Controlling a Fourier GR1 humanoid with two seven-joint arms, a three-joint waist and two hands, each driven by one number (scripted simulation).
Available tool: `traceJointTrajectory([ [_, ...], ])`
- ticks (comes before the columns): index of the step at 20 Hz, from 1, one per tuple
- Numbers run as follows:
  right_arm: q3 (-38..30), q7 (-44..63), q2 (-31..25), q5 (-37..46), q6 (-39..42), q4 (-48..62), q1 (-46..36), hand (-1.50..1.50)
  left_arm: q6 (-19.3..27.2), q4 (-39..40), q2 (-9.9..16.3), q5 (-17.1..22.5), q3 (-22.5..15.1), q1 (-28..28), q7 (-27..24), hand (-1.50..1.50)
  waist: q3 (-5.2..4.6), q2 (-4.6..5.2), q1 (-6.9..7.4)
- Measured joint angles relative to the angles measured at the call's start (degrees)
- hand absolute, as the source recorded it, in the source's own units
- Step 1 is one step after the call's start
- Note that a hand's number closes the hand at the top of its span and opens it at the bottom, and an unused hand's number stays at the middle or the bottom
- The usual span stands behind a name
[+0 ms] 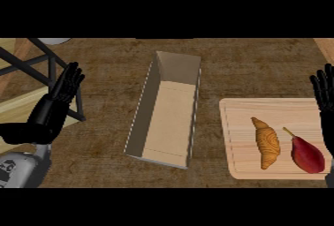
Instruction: Pick the pear from the cutting board and place it in the cardboard box
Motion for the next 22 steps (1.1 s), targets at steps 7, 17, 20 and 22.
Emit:
traceJointTrajectory([
  [7,2.35,-2.24,-7.45,-5.55,18.88,5.03,0.86,-1.5,4.41,2.67,3.95,-5.74,1.05,0.54,2.7,0.0,-0.63,-0.67,1.55],
  [17,4.57,-22.82,-17.82,0.55,36.14,15.6,5.6,-1.5,8.24,2.72,4.44,-9.15,0.29,-0.37,5.84,0.0,0.18,-0.34,2.04],
  [20,4.01,-26.42,-20.25,2.01,36.08,18.33,4.54,-1.5,9.19,2.91,4.26,-10.12,-0.07,-0.78,6.44,0.0,0.2,-0.39,2.24],
  [22,3.57,-28.39,-22.86,4.23,34.96,19.48,3.5,-1.5,9.81,2.91,4.13,-10.68,-0.36,-1.0,7.23,0.0,0.15,-0.49,2.33],
])
